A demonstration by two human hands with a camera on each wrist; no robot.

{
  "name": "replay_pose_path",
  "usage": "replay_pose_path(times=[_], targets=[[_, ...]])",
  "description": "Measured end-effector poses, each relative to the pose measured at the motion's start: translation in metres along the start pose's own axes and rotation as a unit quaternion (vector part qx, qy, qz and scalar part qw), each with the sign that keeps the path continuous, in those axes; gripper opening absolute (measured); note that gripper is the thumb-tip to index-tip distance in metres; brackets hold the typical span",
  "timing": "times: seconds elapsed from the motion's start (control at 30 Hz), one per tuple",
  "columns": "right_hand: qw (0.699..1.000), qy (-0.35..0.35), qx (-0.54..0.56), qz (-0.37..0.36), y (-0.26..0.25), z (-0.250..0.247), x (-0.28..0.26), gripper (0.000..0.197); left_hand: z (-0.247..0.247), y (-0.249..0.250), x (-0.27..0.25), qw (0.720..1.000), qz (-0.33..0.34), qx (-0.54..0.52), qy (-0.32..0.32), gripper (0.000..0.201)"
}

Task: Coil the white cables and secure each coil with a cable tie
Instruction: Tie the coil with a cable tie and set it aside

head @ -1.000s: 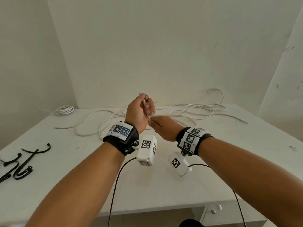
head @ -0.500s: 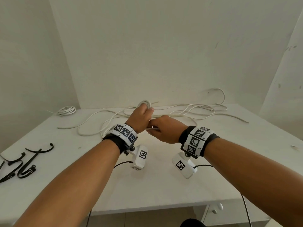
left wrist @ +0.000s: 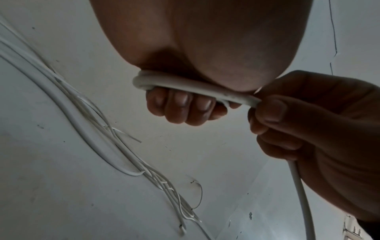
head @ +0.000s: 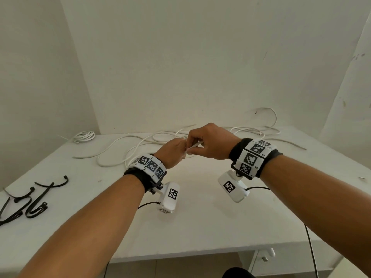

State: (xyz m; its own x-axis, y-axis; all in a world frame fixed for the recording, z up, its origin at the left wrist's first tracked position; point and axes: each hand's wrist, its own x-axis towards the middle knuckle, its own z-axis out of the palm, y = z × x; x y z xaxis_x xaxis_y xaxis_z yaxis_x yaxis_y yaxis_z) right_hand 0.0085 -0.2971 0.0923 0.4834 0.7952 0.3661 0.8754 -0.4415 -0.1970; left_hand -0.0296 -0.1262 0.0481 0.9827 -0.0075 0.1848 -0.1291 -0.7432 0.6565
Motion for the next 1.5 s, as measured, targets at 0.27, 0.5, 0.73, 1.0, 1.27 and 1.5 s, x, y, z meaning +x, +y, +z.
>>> replay_pose_path(times=[0.27,0.5,0.73,1.0,1.27,1.5], targets=[[0.997,0.06,0.049,-0.004,0.013,-0.015,0.007,0.021,-0.005,0.01,-0.012,0.986,-0.007,-0.165,-0.033,0.047],[0.988,0.091,0.128,-0.008,0.026,-0.017,0.011,0.006,-0.003,0.017,-0.021,0.923,-0.02,-0.382,-0.048,0.047],[0.976,0.129,0.178,0.018,0.03,-0.006,0.012,0.016,-0.012,0.027,-0.026,0.842,0.044,-0.528,-0.096,0.049],[0.984,0.048,0.166,0.049,0.013,0.024,0.009,0.027,-0.016,0.036,-0.021,0.815,0.087,-0.573,-0.007,0.047],[0.99,-0.078,0.073,0.091,-0.011,0.039,0.008,0.022,-0.01,0.033,-0.01,0.864,0.06,-0.485,0.124,0.036],[0.989,-0.124,0.014,0.077,-0.02,0.04,0.004,0.014,-0.005,0.021,-0.003,0.921,0.039,-0.314,0.226,0.04]])
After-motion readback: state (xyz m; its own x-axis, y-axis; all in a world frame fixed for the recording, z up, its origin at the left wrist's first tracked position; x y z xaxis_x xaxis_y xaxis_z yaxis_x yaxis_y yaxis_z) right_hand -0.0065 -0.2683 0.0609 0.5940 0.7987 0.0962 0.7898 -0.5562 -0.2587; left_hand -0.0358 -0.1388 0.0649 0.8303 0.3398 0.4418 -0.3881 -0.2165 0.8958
